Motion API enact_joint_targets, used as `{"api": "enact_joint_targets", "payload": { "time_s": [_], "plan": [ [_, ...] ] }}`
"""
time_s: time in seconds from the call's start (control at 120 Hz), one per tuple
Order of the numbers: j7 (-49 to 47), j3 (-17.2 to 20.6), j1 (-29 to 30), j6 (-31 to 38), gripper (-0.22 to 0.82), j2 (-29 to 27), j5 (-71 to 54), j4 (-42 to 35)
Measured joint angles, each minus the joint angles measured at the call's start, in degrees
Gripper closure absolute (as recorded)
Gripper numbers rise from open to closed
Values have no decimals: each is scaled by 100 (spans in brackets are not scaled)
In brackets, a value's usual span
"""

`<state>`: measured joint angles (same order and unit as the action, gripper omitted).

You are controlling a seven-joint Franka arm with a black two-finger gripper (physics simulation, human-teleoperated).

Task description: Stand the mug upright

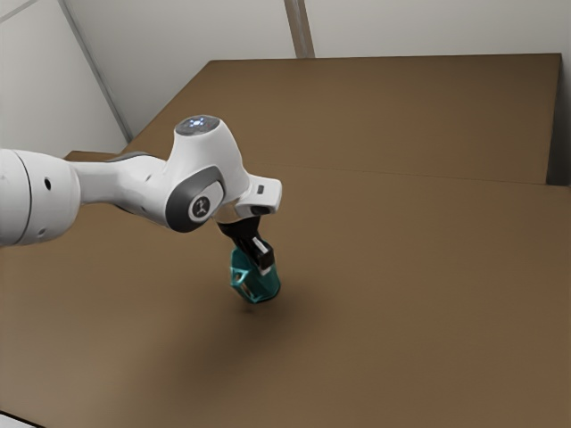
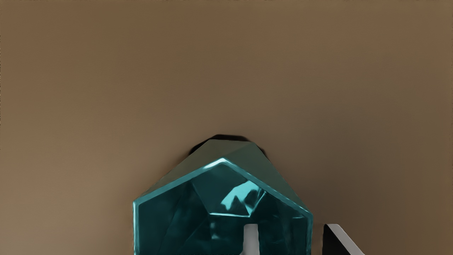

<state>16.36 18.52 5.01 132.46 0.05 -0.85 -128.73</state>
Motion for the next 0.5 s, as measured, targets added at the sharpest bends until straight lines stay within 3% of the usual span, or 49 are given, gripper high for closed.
{"api": "enact_joint_targets", "payload": {
  "time_s": [0.092, 0.2, 0.5],
  "plan": [
    [-88, 2, -18, 30, 32, -34, 7, -1],
    [-176, 27, -6, 48, 19, -118, 12, -3],
    [-368, 146, 384, -351, 5, -728, 86, 399]
  ]
}}
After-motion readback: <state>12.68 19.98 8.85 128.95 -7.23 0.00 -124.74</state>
